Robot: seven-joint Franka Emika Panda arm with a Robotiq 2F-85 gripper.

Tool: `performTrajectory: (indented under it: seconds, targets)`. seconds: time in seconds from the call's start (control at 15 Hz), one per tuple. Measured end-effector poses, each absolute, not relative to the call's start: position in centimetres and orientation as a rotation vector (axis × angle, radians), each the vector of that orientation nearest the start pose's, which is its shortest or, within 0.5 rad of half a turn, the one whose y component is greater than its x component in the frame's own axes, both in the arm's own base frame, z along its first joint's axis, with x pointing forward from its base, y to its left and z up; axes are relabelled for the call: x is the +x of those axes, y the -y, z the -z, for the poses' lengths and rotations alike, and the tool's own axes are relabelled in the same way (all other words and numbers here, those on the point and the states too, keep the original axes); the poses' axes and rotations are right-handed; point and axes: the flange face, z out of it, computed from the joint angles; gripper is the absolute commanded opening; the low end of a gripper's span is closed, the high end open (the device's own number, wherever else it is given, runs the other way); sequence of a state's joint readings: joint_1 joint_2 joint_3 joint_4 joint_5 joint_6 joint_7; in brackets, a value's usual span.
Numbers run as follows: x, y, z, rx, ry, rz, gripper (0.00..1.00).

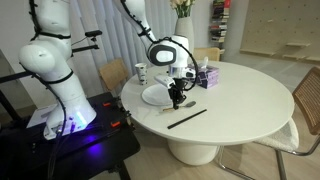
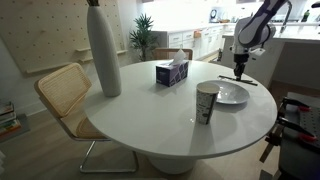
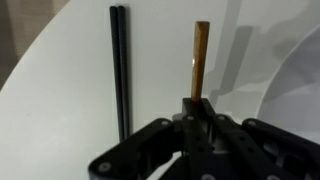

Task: Move the spoon to the side of the plate.

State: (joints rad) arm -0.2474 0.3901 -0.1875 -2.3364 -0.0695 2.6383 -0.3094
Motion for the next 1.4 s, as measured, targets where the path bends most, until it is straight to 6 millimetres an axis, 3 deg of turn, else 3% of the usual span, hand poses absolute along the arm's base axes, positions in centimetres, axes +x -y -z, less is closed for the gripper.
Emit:
performTrajectory:
  seconds: [0.2, 0.27, 0.33, 0.93, 1.27, 1.4]
  targets:
    - [45.1, 21.8, -16.1, -3.193, -0.097, -0.204, 0.03]
    - [44.9, 21.8, -16.0, -3.192, -0.1, -0.208, 0.26]
    - [44.8, 21.8, -15.9, -3.19, -0.102, -0.212, 0.36]
    - [43.7, 21.9, -15.3, -3.18, -0.114, -0.242, 0.99]
    - [43.9, 21.9, -15.8, -3.184, -0.118, -0.227, 1.0]
    - [44.4, 22.2, -17.2, -3.194, -0.127, -0.181, 1.0]
